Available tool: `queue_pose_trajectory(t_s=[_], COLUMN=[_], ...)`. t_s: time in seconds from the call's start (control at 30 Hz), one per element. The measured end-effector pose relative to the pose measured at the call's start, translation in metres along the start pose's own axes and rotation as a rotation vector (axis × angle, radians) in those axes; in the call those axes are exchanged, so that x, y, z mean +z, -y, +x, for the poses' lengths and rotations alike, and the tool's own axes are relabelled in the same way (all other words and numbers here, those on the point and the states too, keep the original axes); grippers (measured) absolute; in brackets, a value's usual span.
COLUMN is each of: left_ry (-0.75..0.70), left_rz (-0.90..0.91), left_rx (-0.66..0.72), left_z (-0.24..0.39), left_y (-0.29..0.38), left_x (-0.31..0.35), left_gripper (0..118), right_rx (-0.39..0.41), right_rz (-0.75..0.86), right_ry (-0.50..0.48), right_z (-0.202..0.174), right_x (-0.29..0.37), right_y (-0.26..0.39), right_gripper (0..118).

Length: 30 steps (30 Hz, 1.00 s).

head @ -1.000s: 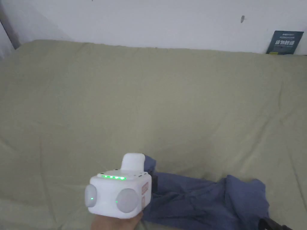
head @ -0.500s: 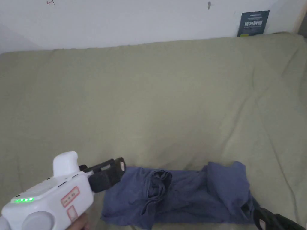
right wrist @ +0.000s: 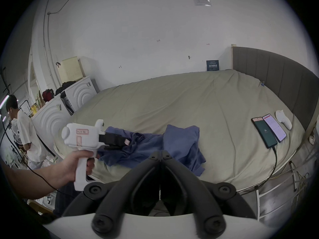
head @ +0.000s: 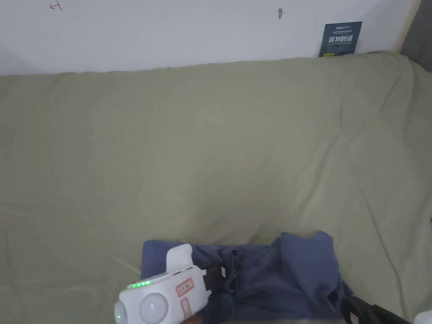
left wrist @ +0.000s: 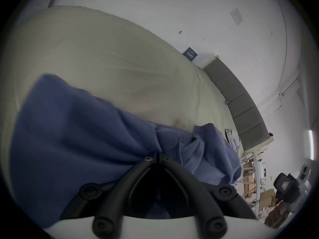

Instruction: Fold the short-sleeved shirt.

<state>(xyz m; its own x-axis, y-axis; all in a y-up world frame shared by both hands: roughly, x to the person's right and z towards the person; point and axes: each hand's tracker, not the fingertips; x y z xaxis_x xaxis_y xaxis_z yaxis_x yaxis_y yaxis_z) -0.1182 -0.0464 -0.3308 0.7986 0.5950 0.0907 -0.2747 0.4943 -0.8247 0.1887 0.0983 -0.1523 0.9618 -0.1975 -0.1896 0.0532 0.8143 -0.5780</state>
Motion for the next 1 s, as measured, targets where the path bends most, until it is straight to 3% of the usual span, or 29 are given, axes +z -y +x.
queue_pose_trajectory(t_s=[0.13, 0.27, 0.4, 0.43, 0.47, 0.5, 0.53, 0.57, 0.6, 0.63, 0.77, 0.87, 0.93, 1.0], left_ry=[-0.062, -0.181, -0.325, -0.353, -0.343, -0.284, -0.183, -0.162, -0.147, -0.090, 0.192, 0.515, 0.602, 0.683], left_rz=[0.027, 0.158, 0.183, 0.174, 0.172, 0.177, 0.176, 0.135, 0.124, 0.256, 0.148, 0.034, -0.010, 0.034], left_rx=[-0.047, -0.310, -0.386, -0.370, -0.354, -0.311, -0.267, -0.208, -0.162, -0.141, 0.233, 0.489, 0.533, 0.485], left_z=[0.003, 0.019, 0.005, 0.000, -0.008, -0.016, -0.025, -0.033, -0.044, -0.054, -0.135, -0.186, -0.203, -0.196], left_y=[-0.006, -0.006, 0.013, 0.014, 0.012, 0.012, 0.009, 0.007, 0.004, -0.002, -0.012, -0.014, -0.011, -0.009], left_x=[0.012, 0.091, 0.147, 0.152, 0.156, 0.161, 0.165, 0.167, 0.169, 0.175, 0.161, 0.124, 0.093, 0.078], left_gripper=[4, 4, 4, 5, 17, 64, 103, 118, 118, 118, 118, 118, 118, 118], right_rx=[0.000, 0.016, 0.028, 0.028, 0.023, 0.019, 0.016, 0.016, 0.017, 0.019, 0.027, 0.027, 0.027, 0.034], right_rz=[0.019, 0.034, 0.032, 0.032, 0.031, 0.033, 0.036, 0.036, 0.037, 0.039, 0.023, 0.006, -0.003, -0.008], right_ry=[0.010, 0.010, 0.000, -0.002, -0.010, -0.016, -0.019, -0.019, -0.018, -0.018, -0.016, -0.005, 0.003, 0.014], right_z=[0.005, 0.006, 0.004, 0.004, 0.004, 0.004, 0.003, 0.001, 0.000, -0.002, -0.006, -0.005, -0.005, -0.006], right_x=[0.006, 0.006, -0.002, -0.004, -0.004, -0.004, -0.004, -0.004, -0.003, -0.002, -0.002, -0.002, -0.003, -0.003], right_y=[-0.008, -0.013, -0.015, -0.016, -0.017, -0.017, -0.018, -0.018, -0.018, -0.018, -0.014, -0.013, -0.013, -0.015], right_gripper=[0, 0, 0, 0, 0, 0, 0, 0, 0, 0, 0, 0, 0, 0])
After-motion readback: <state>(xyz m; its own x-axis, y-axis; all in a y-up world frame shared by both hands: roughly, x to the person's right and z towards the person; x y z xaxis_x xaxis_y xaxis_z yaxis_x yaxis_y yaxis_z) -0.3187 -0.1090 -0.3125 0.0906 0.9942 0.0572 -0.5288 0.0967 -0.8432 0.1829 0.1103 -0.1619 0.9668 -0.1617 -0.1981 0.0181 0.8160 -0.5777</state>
